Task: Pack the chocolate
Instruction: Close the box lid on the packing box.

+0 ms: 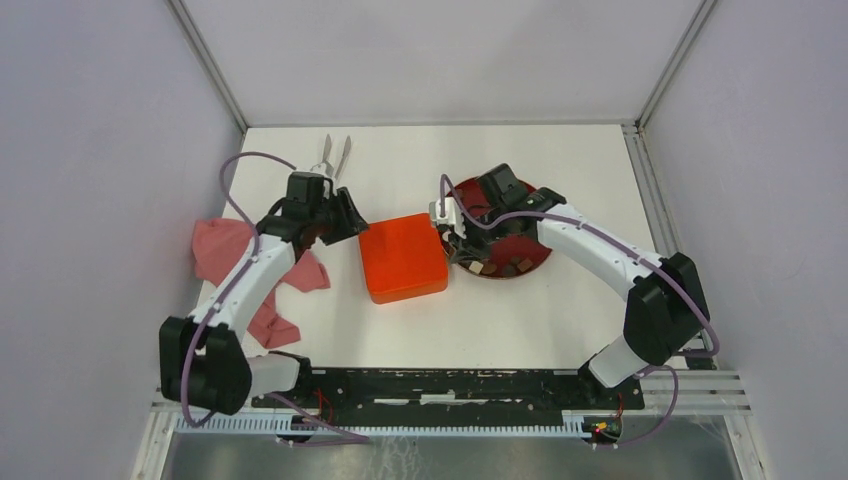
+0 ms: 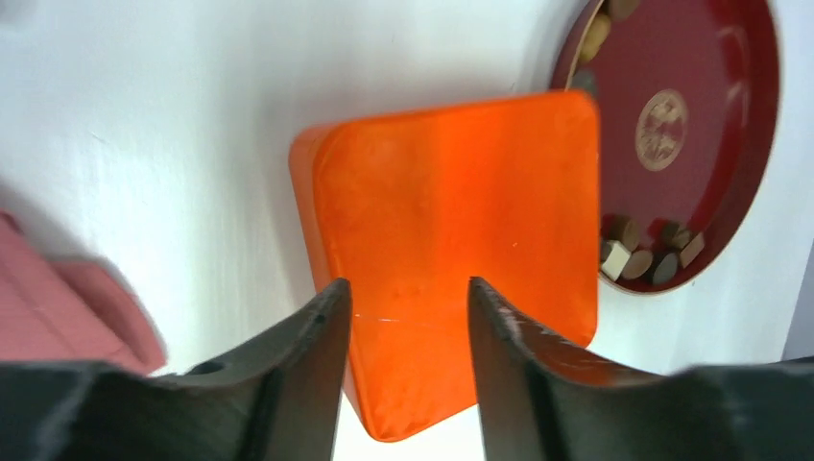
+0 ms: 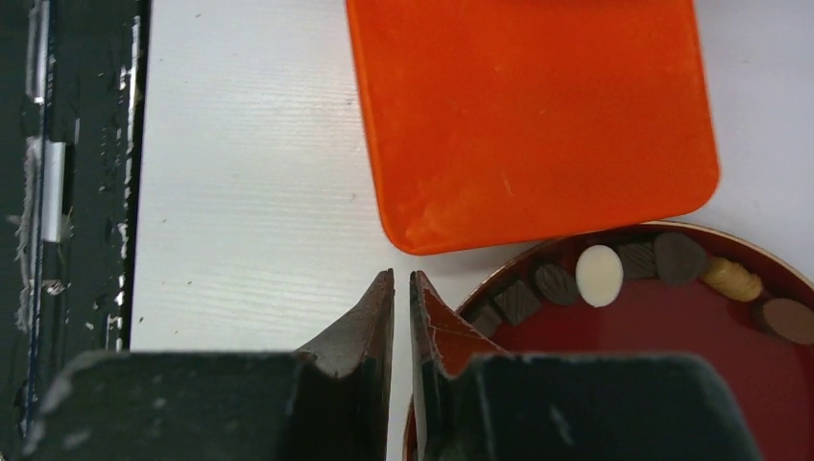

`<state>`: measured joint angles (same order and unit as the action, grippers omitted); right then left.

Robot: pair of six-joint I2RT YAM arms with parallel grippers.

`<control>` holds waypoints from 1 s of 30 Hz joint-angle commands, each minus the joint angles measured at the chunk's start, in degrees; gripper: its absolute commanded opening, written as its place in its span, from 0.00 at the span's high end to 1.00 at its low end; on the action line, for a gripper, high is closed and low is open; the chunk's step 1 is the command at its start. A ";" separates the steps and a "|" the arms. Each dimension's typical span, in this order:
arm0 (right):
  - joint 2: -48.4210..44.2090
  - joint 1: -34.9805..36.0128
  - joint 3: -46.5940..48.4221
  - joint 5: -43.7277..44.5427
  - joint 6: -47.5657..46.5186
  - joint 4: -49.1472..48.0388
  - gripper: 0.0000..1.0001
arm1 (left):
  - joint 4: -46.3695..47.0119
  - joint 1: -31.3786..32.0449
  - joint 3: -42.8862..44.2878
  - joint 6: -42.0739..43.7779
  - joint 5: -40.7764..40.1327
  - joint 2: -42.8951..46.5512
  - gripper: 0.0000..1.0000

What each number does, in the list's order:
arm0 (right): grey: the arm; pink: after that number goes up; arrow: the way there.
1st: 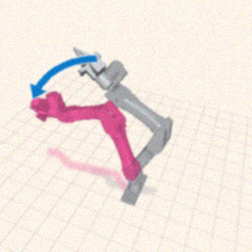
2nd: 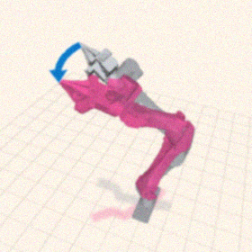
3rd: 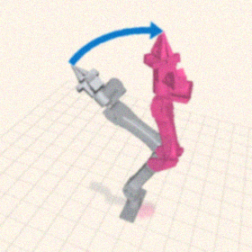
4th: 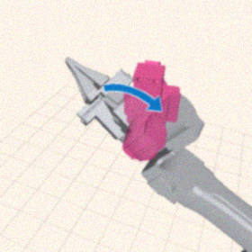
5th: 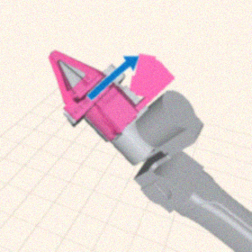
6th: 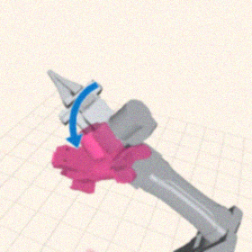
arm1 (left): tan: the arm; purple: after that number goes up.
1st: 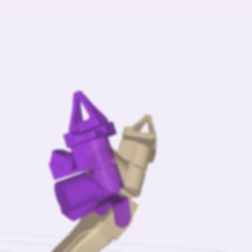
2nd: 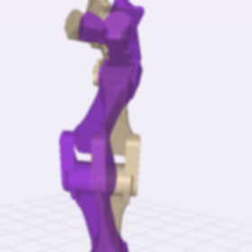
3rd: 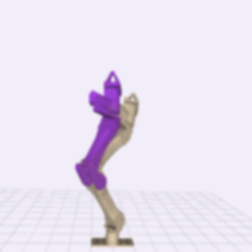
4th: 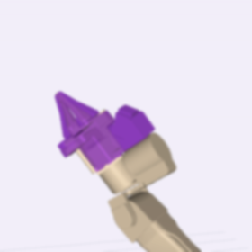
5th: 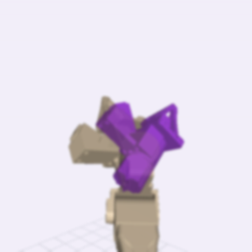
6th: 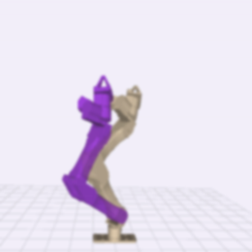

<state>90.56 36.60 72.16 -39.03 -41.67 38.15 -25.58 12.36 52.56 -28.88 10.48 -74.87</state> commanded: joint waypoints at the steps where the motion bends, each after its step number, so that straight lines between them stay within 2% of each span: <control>1: -3.07 -0.21 -7.20 -11.84 -5.72 0.99 0.85 | -5.39 -0.09 2.29 0.66 -8.79 5.34 0.57; 3: -5.07 1.50 -12.63 -12.09 -5.81 -2.88 0.86 | -8.55 -0.14 0.41 -0.36 -12.40 6.46 0.75; 6: -6.25 2.57 -16.15 -10.99 -4.88 -6.75 0.86 | -10.47 -0.14 -5.38 -3.14 -15.53 9.36 0.83; 12: -4.08 2.20 -13.23 -7.99 -2.89 -5.52 0.87 | -4.33 1.57 -14.35 -6.70 -8.00 8.26 0.86; 16: -7.05 -0.62 -13.13 -10.49 -4.09 -4.46 0.86 | 3.35 5.16 -17.61 -8.49 -2.41 6.04 0.86; 22: -13.50 -8.17 -13.37 -10.31 -3.77 -4.11 0.84 | 8.86 11.28 -14.18 -9.00 1.92 3.02 0.85; 25: -16.78 -12.36 -13.17 -9.05 -2.91 -3.99 0.83 | 3.10 12.99 -10.75 -7.84 -0.73 6.67 0.84; 28: -19.90 -15.32 -11.14 -6.53 -3.09 -1.89 0.81 | -11.20 13.09 -5.38 -3.51 -13.70 13.45 0.84; 30: -21.54 -16.62 -8.75 -4.43 -2.22 -0.77 0.79 | -19.11 13.06 -0.23 -0.53 -18.85 17.57 0.84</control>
<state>72.66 21.87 58.06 -46.15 -44.82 35.59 -31.53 25.41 42.41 -34.57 3.95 -66.19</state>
